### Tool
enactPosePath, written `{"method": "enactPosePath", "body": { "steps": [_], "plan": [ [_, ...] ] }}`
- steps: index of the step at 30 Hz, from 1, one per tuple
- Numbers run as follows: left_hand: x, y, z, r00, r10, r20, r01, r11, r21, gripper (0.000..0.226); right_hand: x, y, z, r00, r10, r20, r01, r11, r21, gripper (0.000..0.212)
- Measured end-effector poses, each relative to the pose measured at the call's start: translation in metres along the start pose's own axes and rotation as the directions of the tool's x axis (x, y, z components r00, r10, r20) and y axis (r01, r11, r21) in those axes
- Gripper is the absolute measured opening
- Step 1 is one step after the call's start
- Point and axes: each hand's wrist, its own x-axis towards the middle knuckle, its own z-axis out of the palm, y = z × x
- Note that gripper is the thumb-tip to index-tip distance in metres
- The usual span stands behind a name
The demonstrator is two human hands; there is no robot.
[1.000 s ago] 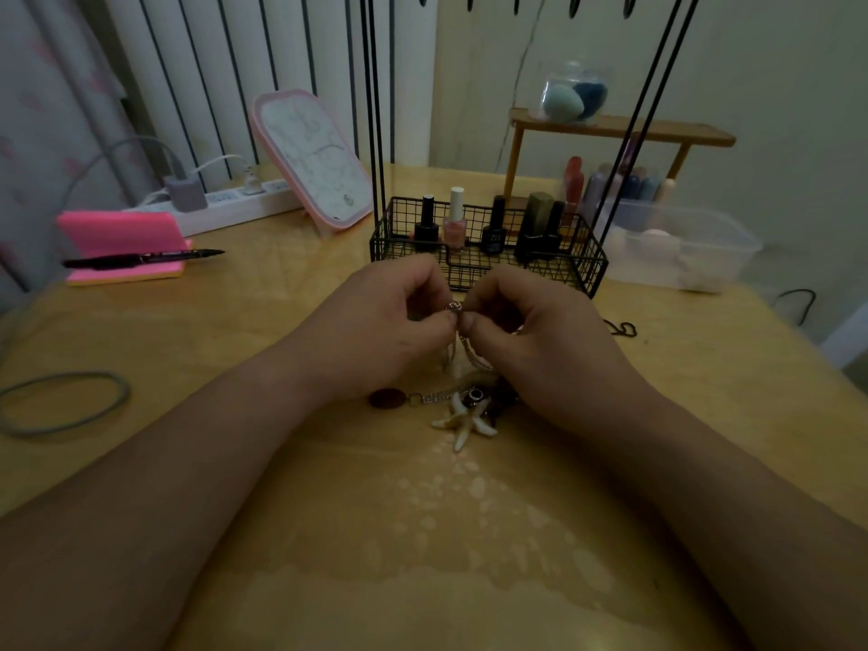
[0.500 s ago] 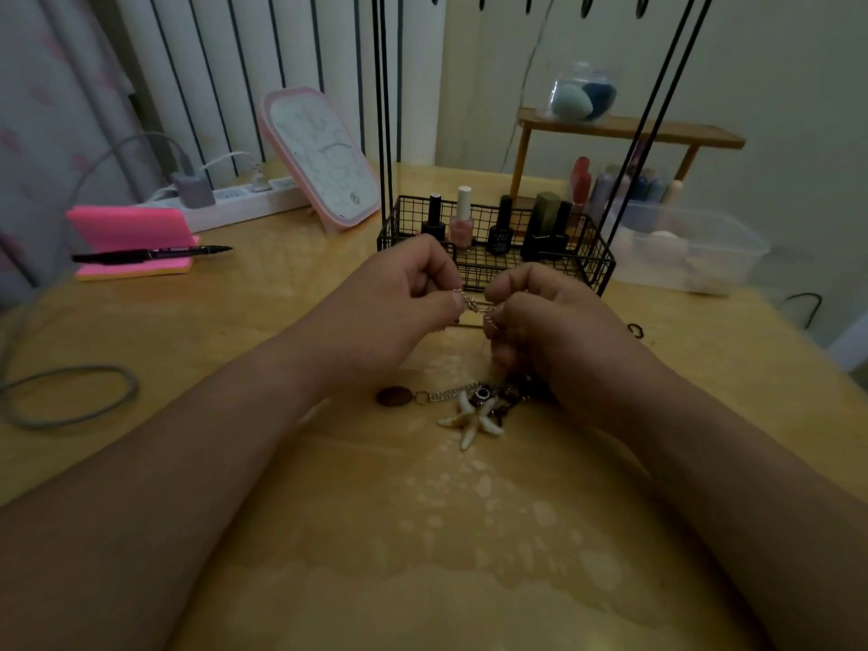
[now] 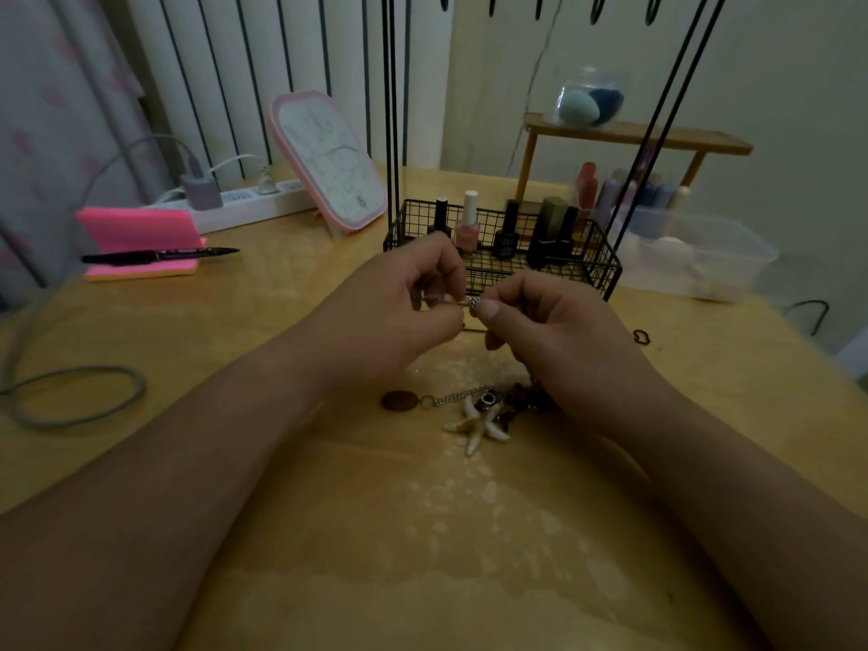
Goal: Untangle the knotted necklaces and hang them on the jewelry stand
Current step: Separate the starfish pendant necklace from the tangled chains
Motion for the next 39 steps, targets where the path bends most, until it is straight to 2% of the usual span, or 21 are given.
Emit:
{"method": "enactPosePath", "body": {
  "steps": [3, 8, 13, 16, 20, 26, 32, 39],
  "plan": [
    [0.0, -0.002, 0.003, 1.0, 0.011, -0.001, -0.011, 0.998, 0.057, 0.007, -0.001, 0.0, 0.0, 1.0, -0.02, 0.002, 0.02, 1.0, -0.017, 0.009],
    [0.002, -0.006, 0.006, 0.997, 0.012, -0.082, 0.0, 0.99, 0.143, 0.01, -0.002, 0.0, 0.004, 0.998, -0.055, -0.015, 0.053, 0.993, -0.103, 0.008],
    [0.001, -0.006, 0.011, 0.995, -0.012, -0.101, 0.028, 0.986, 0.163, 0.007, -0.004, 0.0, 0.007, 0.995, -0.098, -0.015, 0.094, 0.986, -0.139, 0.006],
    [0.0, -0.004, 0.012, 0.993, -0.014, -0.119, 0.034, 0.986, 0.161, 0.008, -0.003, 0.0, 0.011, 0.99, -0.123, -0.066, 0.109, 0.976, -0.186, 0.005],
    [0.0, -0.004, 0.014, 0.992, -0.003, -0.127, 0.025, 0.985, 0.17, 0.01, 0.0, 0.001, 0.016, 0.985, -0.134, -0.104, 0.109, 0.97, -0.217, 0.014],
    [-0.001, -0.004, 0.013, 0.989, 0.01, -0.15, 0.017, 0.985, 0.174, 0.015, 0.002, 0.003, 0.014, 0.989, -0.099, -0.108, 0.089, 0.992, -0.094, 0.004],
    [0.001, -0.006, 0.017, 0.985, -0.022, -0.168, 0.046, 0.989, 0.143, 0.018, 0.0, 0.002, 0.015, 0.981, -0.151, -0.123, 0.134, 0.981, -0.14, 0.003],
    [0.003, -0.004, 0.016, 0.983, -0.086, -0.161, 0.095, 0.994, 0.045, 0.013, 0.0, 0.002, 0.014, 0.974, -0.186, -0.13, 0.172, 0.979, -0.111, 0.003]
  ]
}}
